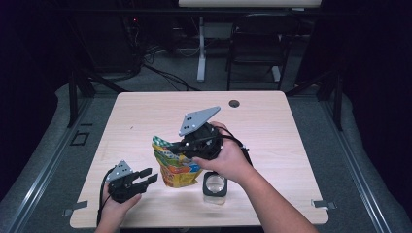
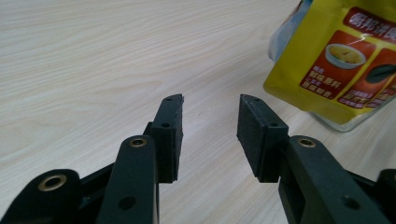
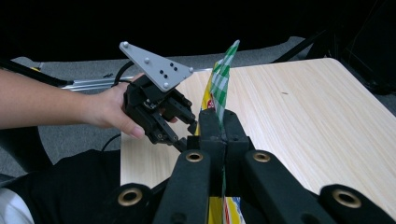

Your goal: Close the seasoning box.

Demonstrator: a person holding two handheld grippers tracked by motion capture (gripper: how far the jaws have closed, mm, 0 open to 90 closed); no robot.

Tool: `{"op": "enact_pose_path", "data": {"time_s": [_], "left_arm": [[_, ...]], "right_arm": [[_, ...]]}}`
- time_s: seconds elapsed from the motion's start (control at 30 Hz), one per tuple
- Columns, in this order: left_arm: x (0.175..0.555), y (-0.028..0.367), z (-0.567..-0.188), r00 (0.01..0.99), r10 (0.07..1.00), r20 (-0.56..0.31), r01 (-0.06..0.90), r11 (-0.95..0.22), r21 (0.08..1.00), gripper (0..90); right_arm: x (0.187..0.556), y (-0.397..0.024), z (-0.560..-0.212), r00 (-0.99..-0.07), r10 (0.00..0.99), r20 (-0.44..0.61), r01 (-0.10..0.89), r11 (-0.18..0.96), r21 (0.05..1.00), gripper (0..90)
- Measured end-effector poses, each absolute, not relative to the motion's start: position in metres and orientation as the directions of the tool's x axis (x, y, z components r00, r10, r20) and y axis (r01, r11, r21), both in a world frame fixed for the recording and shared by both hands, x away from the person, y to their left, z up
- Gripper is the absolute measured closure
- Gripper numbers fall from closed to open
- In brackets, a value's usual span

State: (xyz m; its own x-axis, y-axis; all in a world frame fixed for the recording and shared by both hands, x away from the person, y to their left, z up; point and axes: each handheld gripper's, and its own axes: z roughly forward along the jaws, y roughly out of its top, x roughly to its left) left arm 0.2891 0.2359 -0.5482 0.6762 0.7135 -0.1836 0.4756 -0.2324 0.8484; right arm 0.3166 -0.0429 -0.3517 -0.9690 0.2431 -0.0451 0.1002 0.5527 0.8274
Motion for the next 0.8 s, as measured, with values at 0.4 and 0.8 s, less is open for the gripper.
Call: {"op": "enact_pose_path", "data": {"time_s": [0.4,0.8], "left_arm": [[0.286,0.229,-0.549,0.724,0.669,-0.168,0.425,-0.241,0.872,61.0],[0.285,0.224,-0.55,0.741,0.649,-0.174,0.412,-0.235,0.88,60.5]], "right_arm": [[0.312,-0.039,-0.343,-0.974,0.223,-0.046,0.083,0.537,0.839,90.0],[0.311,-0.036,-0.334,-0.979,0.204,-0.024,0.085,0.509,0.857,90.0]]}}
